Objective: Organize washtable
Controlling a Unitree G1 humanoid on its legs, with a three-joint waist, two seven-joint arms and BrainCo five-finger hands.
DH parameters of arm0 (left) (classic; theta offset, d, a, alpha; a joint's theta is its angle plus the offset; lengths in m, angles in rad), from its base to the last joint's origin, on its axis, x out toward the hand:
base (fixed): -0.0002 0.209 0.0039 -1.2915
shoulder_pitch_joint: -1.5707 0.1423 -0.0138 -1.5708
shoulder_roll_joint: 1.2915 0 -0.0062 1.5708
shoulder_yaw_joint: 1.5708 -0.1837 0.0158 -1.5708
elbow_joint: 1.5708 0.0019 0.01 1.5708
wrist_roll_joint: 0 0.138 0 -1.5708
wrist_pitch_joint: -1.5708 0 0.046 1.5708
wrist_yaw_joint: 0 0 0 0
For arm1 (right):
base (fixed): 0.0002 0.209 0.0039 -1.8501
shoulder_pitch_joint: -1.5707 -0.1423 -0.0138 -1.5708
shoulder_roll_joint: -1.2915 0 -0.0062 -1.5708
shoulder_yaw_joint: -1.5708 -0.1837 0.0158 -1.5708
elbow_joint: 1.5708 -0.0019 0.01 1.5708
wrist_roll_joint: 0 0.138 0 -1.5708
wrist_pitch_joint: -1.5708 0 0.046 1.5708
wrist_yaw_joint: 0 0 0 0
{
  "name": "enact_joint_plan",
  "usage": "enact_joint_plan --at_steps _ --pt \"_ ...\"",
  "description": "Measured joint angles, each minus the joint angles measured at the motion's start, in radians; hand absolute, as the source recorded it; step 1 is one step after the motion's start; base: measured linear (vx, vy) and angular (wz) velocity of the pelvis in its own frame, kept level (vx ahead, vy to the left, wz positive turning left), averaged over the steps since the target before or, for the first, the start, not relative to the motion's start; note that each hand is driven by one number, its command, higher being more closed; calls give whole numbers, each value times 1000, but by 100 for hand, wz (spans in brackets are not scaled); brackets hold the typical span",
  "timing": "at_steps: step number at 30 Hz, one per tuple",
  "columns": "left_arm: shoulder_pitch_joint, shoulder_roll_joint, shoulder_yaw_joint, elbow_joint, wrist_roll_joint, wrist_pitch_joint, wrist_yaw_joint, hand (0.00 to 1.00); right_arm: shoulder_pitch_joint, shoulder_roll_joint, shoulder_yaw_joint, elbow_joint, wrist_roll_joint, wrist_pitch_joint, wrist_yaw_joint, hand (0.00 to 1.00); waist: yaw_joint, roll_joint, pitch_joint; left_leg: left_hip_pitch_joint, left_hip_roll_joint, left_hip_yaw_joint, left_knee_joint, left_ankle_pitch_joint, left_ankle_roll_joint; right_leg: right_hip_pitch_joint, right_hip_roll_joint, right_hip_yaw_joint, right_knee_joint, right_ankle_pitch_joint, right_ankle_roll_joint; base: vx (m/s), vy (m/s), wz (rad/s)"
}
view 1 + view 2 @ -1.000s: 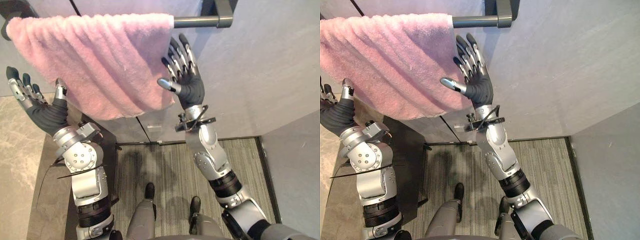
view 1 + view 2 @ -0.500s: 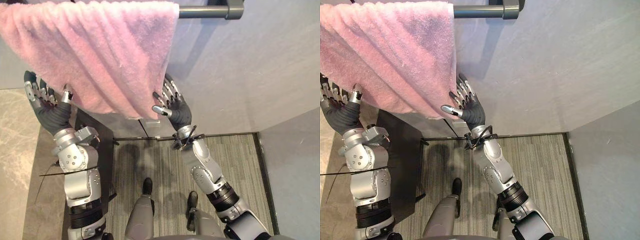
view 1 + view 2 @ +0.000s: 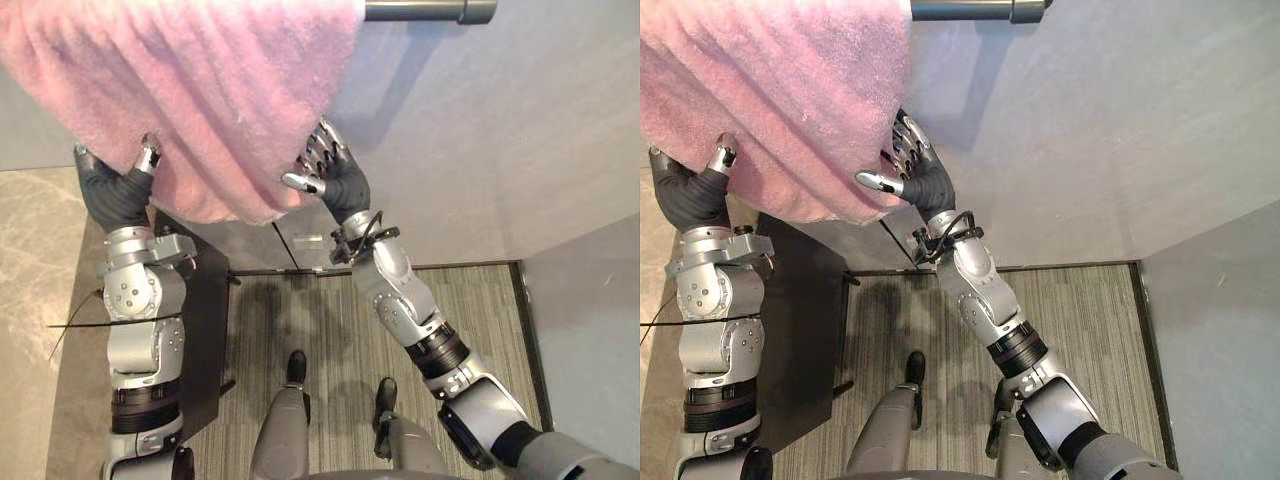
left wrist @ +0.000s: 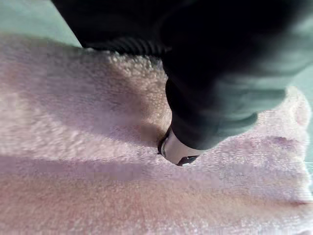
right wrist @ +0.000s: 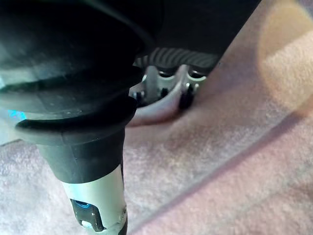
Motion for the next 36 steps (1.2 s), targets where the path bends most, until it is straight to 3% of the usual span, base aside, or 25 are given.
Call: enact_joint_plan --at_steps 1,7,13,21,36 --pt "-6 0 -3 -1 0 -7 1 100 -18 -2 -6 0 -21 8 -6 100 0 1 1 -3 2 -2 3 0 0 -1 2 -1 0 0 0 0 0 0" --pt "-7 -6 -8 -34 4 -19 4 100 -112 -18 -60 0 -125 18 -42 100 4 11 7 -4 2 -3 4 0 0 -1 2 -3 0 0 -1 0 0 0" --pt "-5 -75 -15 -91 45 -23 12 100 -115 -26 -107 -13 -207 26 -45 100 22 11 6 -4 1 -9 -6 5 -7 -1 2 -8 0 0 -1 -3 -6 2" --pt "-3 -125 -35 -133 102 -26 26 100 -99 -37 -132 -114 -314 29 -45 100 22 11 6 -3 1 -10 -8 5 -7 -1 2 -9 0 0 -1 -2 -2 0" --pt "14 -162 -75 -141 166 -26 7 100 43 -55 -157 -209 -315 28 0 100 11 10 6 0 2 -6 -7 5 -7 -1 2 -5 2 0 -1 0 0 0"
